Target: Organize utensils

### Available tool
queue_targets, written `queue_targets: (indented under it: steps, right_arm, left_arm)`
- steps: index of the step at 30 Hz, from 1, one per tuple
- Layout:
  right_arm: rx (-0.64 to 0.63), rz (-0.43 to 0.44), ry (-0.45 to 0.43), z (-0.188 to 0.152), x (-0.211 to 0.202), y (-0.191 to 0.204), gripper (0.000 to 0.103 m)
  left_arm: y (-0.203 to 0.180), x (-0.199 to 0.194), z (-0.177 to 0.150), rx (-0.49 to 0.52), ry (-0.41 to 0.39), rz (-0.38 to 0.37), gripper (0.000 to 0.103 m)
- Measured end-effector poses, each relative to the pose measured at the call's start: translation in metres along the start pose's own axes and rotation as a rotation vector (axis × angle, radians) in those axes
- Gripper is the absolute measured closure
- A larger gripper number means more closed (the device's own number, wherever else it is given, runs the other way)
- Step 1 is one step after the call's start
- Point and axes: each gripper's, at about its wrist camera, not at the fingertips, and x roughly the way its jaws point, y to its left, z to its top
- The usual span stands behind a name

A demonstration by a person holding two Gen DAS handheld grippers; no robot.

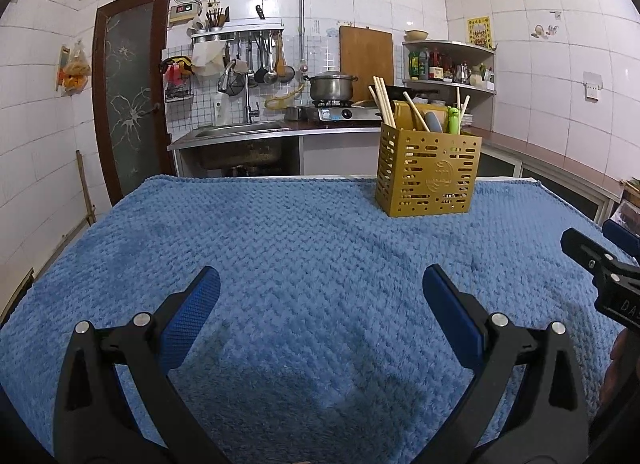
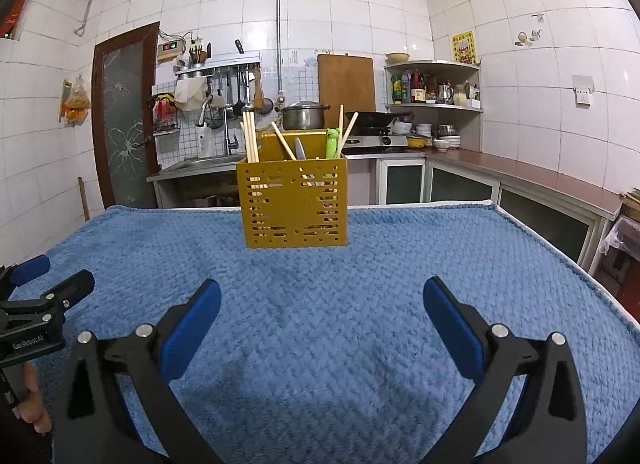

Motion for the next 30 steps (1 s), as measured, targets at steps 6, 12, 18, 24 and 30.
queue_targets:
  steps: [6,12,18,24,30]
  right_arm:
    - [-0.001,0.0,0.003,-0.0001,0.0012,0.0004,0.004]
    - [-0.005,-0.001,0.002,0.0001,0.0014,0.0008,0.004]
    - [-0.009,-0.001,0.002,-0.0001,0.0026,0.0015,0.004]
    - [-0.011,-0.001,0.001,0.0,0.0034,0.0016,0.004]
    - [-0.015,0.0,-0.003,-0.0006,0.0035,0.001,0.004]
  left_arm:
    - [0.0012,0.0032,-0.0005,-0.008,0.016,0.0,0.005]
    - [0.0016,0.0021,-0.0015,-0.013,0.014,0.004,0.005]
    - [0.0002,0.0009,-0.0018,-0.008,0.007,0.01,0.005]
    - [-0.0003,0.0009,-0.0014,-0.006,0.005,0.012,0.005]
    - [-0.001,-0.0007,-0.0008,0.0,-0.004,0.015,0.005]
